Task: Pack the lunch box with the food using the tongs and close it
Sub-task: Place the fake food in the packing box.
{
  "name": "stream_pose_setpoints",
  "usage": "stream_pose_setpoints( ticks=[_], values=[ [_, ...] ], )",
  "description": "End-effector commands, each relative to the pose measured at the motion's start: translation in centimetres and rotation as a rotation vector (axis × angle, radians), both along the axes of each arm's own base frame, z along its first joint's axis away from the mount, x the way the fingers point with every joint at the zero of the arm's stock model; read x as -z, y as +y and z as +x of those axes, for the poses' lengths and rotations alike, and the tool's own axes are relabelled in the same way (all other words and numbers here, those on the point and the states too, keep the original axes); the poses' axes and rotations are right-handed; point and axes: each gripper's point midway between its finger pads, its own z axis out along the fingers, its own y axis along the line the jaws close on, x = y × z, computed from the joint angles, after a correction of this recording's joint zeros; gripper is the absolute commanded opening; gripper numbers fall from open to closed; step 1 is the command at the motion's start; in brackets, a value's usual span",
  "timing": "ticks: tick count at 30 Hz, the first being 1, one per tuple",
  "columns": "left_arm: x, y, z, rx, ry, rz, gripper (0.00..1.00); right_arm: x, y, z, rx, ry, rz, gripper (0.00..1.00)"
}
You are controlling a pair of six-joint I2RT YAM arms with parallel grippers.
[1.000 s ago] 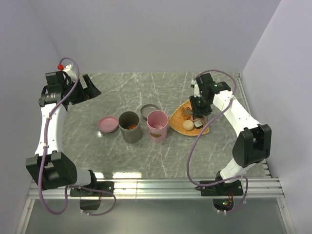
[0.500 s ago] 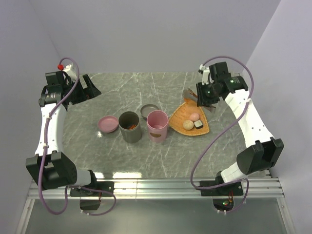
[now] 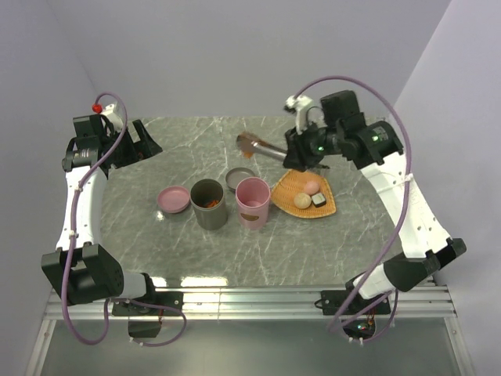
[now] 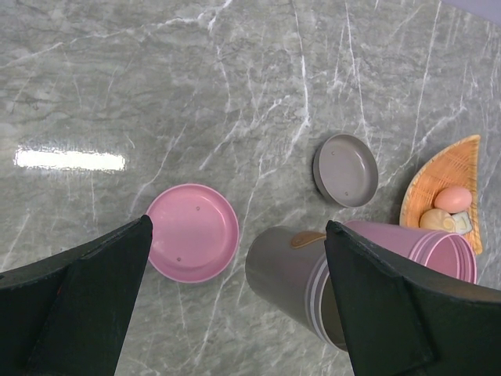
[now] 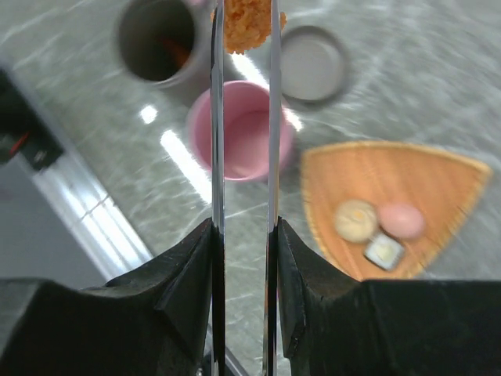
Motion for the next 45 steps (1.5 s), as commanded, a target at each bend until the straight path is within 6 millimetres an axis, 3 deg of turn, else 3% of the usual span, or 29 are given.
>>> stream_pose_setpoints(
  ticks=[1,8,16,18,27,32,45],
  values=[
    [-1.0,0.5,0.0,-0.013,-0.039,0.031,0.99,-2.3,3.1,-3.4,-0.189,-0.078,0.034,0.17],
    [-0.8,0.6,-0.2,-0.019,-0.035,0.037,0.99,-1.2,7.9,-5.6,-0.332,-0.065,0.018,0.17],
    [-0.9,0.9,-0.2,-0.027,-0.032,0.046,0.99,0.9,11.5,-5.3,-0.371,-0.036,0.004,0.16],
    [-1.0,0.8,-0.2,-0.025,-0.033,0.049,0.99,2.4,11.6,-5.2,-0.363,-0.013,-0.004,0.17],
    [-0.6,0.7,-0.2,-0.018,-0.024,0.039,0.99,4.6,12.1,-4.2,-0.326,-0.005,-0.013,0.21],
    [-0.7,0.7,-0.1,-0.019,-0.029,0.038,0.99,6.0,12.1,-4.3,-0.339,0.023,-0.046,0.29],
    [-0.6,0.7,-0.1,-0.018,-0.024,0.04,0.99,6.4,12.2,-3.4,-0.314,0.002,-0.062,0.5]
  ],
)
